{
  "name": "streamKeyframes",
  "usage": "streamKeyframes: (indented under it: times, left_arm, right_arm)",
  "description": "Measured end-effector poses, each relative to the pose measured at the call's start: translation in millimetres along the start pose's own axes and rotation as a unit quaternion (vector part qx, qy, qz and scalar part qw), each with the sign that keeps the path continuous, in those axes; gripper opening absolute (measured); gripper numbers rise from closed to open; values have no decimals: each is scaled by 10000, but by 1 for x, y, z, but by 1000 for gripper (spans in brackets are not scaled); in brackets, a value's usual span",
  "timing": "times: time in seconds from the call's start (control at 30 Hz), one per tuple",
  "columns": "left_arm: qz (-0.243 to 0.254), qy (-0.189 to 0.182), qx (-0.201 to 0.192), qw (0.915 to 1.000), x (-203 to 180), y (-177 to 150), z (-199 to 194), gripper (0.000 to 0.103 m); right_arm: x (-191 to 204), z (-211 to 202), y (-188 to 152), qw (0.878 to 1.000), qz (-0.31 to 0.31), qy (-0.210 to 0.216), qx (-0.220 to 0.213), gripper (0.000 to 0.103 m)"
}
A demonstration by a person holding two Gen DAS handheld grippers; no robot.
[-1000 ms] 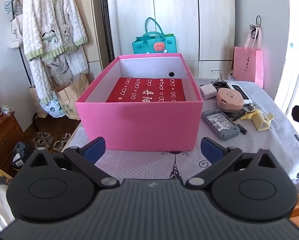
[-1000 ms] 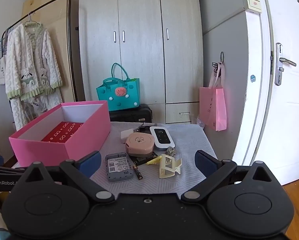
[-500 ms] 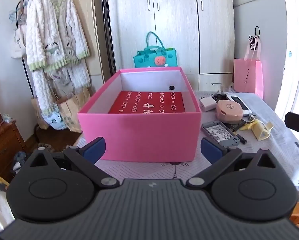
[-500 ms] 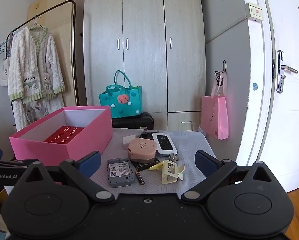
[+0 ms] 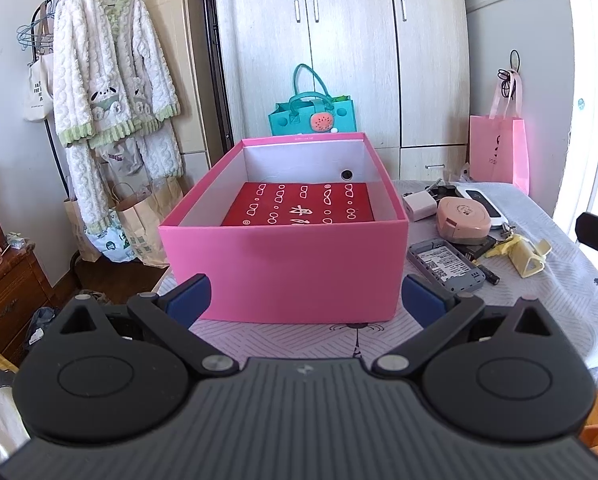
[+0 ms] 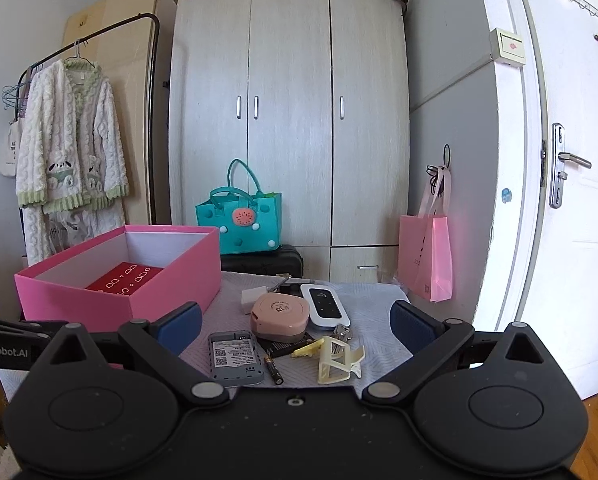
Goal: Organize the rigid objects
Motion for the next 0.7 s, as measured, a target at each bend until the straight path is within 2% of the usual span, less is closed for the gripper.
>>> streamKeyframes:
  times: [0.7]
  left_arm:
    - [-61, -37, 199, 9998, 8, -8, 7, 103]
  right_arm:
    - [2, 11, -17, 9986, 224, 62, 480, 103]
Point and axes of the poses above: each gripper's, at about its wrist camera, not at the fingertips, and z roughly the way its jaws point, x to its left, y to its top, the point moved 9 cm from there along z, roughly the way its jaws point, and after that the axes turned 3 degrees about -x, right-handed, at the moved point
